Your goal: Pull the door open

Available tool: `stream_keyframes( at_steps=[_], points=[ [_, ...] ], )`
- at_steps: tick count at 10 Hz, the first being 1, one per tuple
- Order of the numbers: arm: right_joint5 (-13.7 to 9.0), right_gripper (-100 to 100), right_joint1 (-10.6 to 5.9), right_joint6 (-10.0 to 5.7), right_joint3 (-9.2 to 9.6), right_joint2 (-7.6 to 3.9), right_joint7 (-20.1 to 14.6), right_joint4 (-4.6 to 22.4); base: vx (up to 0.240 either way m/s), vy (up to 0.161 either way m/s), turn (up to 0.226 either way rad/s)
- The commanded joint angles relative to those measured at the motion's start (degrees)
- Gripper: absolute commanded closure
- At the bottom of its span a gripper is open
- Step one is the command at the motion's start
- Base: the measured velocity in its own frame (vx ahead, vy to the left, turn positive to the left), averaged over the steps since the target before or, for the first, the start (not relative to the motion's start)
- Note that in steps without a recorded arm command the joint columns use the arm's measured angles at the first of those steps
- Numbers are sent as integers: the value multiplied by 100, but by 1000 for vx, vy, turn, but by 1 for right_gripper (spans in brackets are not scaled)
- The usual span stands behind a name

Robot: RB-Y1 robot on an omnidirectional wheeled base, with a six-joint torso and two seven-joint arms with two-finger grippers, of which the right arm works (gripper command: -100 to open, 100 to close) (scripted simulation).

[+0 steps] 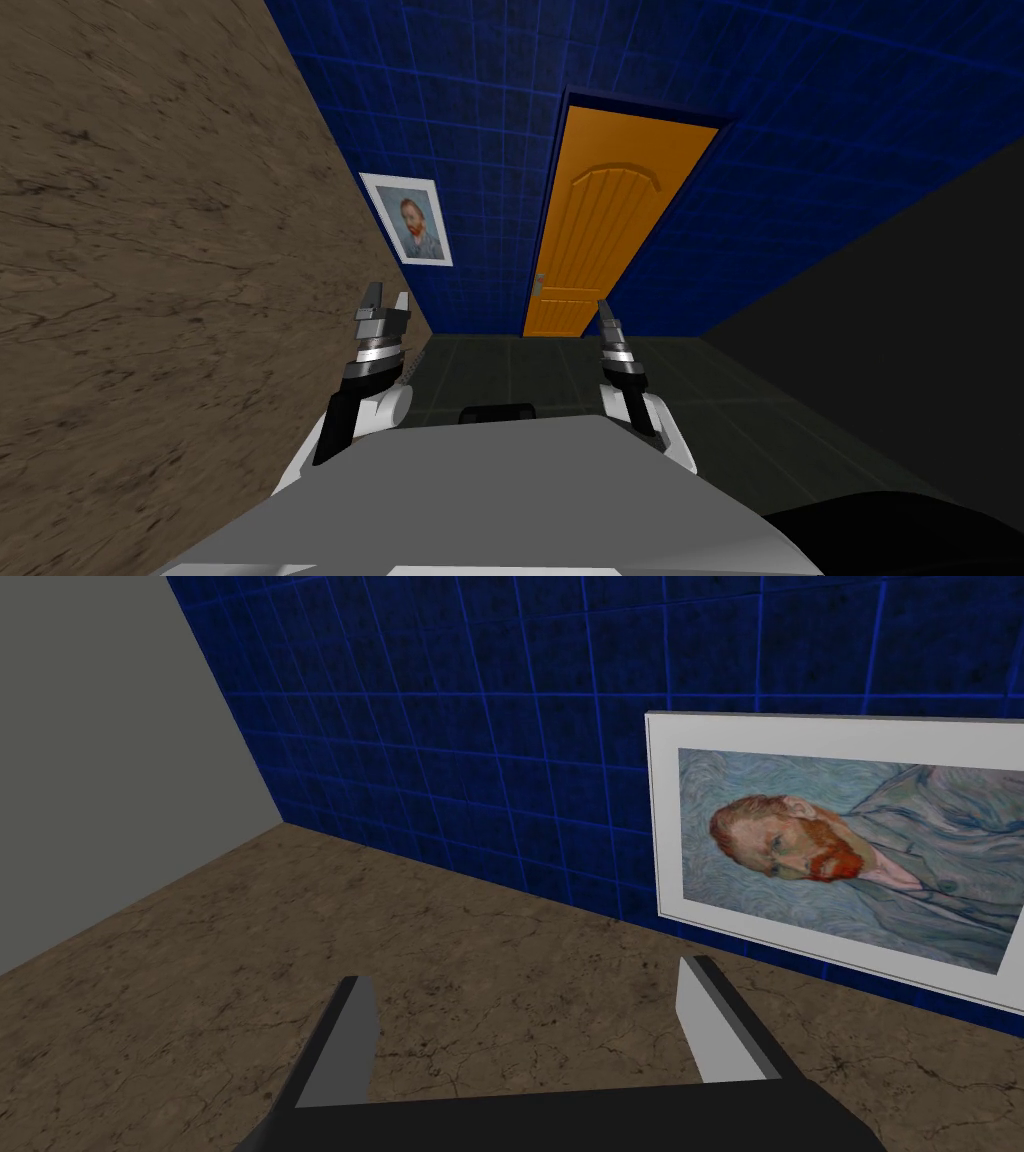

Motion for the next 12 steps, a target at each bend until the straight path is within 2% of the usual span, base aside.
stream_keyframes(
  at_steps=[1,12],
  points=[
    [176,-100,-35,-63,-85,-1,114,153,95,5,35],
    [1332,-100,-251,-329,-732,-22,744,1044,102,4,37]
  ],
)
